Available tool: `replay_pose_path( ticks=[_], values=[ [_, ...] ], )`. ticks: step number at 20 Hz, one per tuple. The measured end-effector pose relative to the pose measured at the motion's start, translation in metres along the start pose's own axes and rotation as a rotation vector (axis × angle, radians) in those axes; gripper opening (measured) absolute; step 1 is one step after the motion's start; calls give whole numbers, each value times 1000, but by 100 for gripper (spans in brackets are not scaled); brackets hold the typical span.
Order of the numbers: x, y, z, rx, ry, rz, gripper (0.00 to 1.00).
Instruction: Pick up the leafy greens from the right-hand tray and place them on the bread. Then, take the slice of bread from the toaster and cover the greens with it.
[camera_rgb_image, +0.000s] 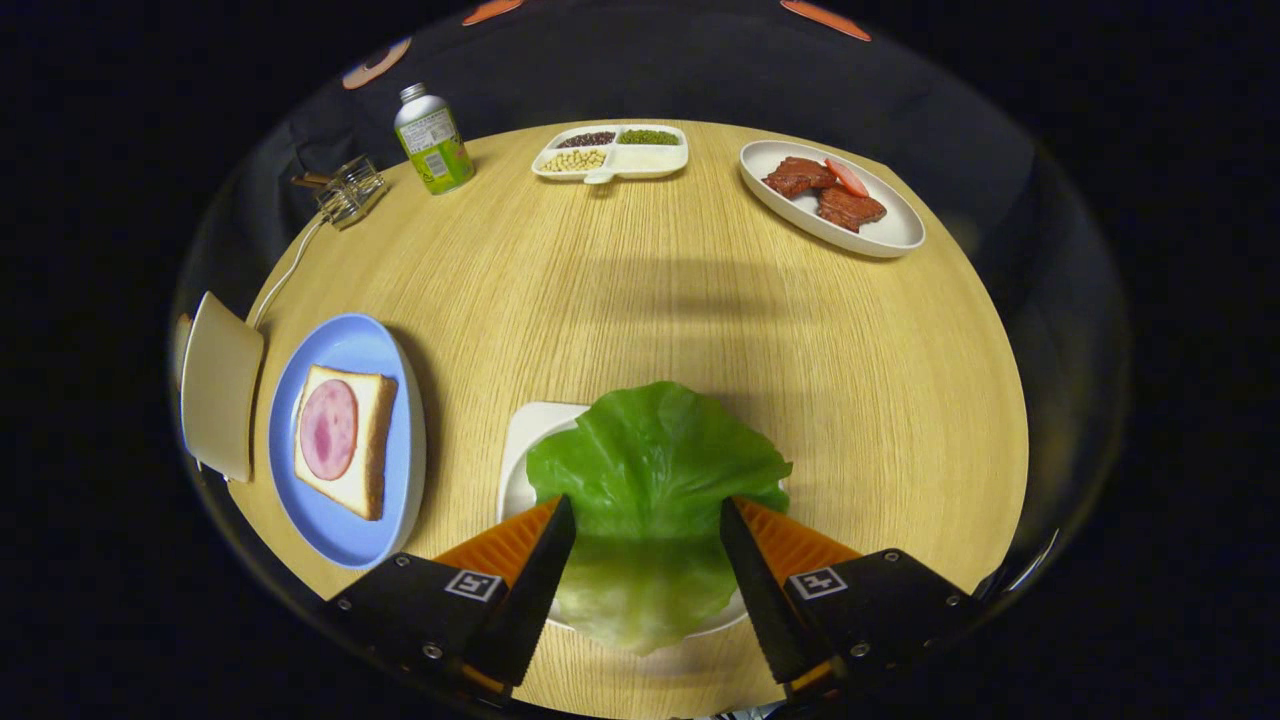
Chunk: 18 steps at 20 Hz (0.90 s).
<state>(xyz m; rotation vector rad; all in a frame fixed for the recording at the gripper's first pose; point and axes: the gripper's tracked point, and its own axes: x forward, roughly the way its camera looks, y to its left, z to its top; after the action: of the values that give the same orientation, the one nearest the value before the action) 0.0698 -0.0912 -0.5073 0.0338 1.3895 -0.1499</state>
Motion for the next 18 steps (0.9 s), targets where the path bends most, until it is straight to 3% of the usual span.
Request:
replay_pose_path(
  ticks=[5, 7, 8, 10, 12, 14, 18],
  values=[
    [0, -5, 2, 23, -20, -3, 72],
    [0, -8, 3, 30, -37, -5, 55],
    [0, -10, 5, 37, -43, -6, 41],
    [1, -12, 5, 51, -58, -10, 22],
    [0, -12, 5, 53, -71, -11, 10],
    [-1, -12, 5, 47, -87, -17, 5],
    [-9, -3, 7, 74, -99, 26, 4]
  ],
)
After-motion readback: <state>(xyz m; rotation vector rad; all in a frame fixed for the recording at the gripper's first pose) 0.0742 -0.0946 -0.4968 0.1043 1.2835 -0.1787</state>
